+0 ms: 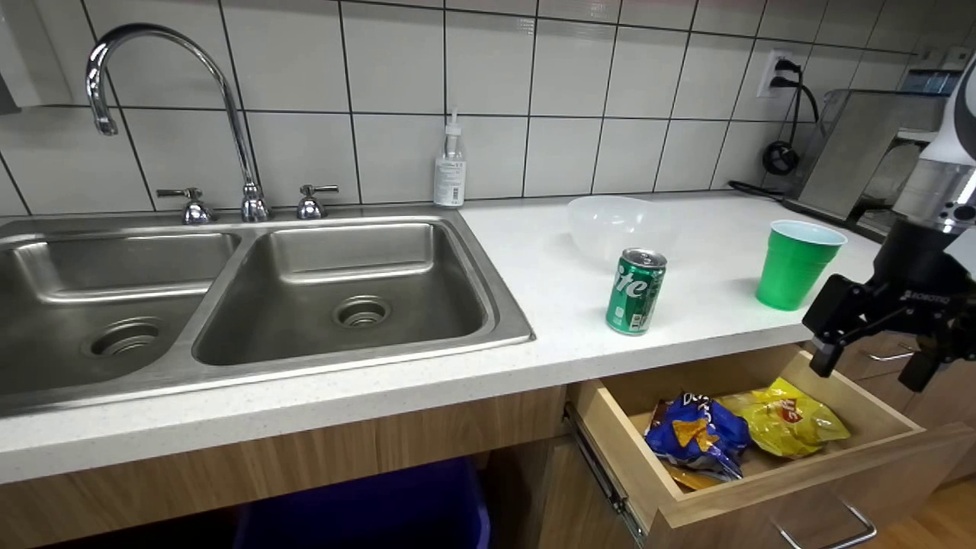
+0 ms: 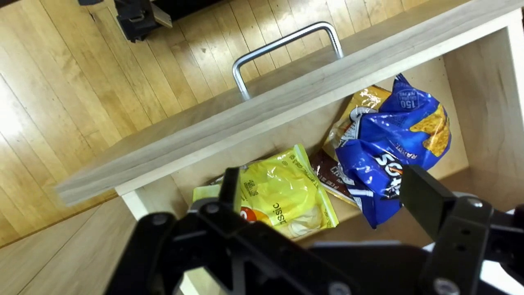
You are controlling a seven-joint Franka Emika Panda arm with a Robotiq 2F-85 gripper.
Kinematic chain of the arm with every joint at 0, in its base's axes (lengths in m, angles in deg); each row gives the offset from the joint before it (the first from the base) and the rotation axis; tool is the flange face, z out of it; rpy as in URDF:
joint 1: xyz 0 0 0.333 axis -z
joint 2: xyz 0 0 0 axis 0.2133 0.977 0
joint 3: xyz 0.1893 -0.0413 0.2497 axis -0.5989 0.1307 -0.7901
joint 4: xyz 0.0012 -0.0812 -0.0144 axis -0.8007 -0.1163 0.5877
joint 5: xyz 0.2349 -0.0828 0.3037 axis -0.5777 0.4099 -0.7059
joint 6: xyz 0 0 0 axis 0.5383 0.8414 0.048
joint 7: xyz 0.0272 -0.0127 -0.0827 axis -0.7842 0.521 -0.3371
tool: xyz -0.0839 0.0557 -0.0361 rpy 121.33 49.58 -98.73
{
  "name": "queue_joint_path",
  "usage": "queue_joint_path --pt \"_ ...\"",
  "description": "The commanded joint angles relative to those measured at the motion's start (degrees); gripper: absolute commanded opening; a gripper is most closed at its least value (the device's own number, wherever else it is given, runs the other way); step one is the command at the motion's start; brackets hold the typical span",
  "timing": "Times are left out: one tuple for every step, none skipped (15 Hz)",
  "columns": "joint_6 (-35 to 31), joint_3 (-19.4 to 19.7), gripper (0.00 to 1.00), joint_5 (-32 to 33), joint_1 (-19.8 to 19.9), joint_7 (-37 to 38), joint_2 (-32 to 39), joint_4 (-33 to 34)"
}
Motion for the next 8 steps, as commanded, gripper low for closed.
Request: queue_joint_path --pt "5.71 0.53 1.0 1.06 1.57 -3.61 -1.26 0.03" --pt "6.75 0.57 1.0 1.48 1.68 -3.78 -1.21 0.03" --pt "7.72 0.55 1.0 1.99 1.77 -3.89 -1.21 0.02" --pt "8.65 0.55 1.0 2.4 1.83 -4.06 -1.24 0.02" --pt "9.38 0.49 1.0 3.16 1.96 -3.85 -1.35 0.02" --pt "10.06 0.41 1.0 4.0 2.06 -3.44 -1.52 0.09" --pt "10.76 0.37 1.0 4.73 2.09 -3.39 -1.68 0.09" --pt "11.28 0.31 1.0 5.52 2.12 -3.2 -1.75 0.09"
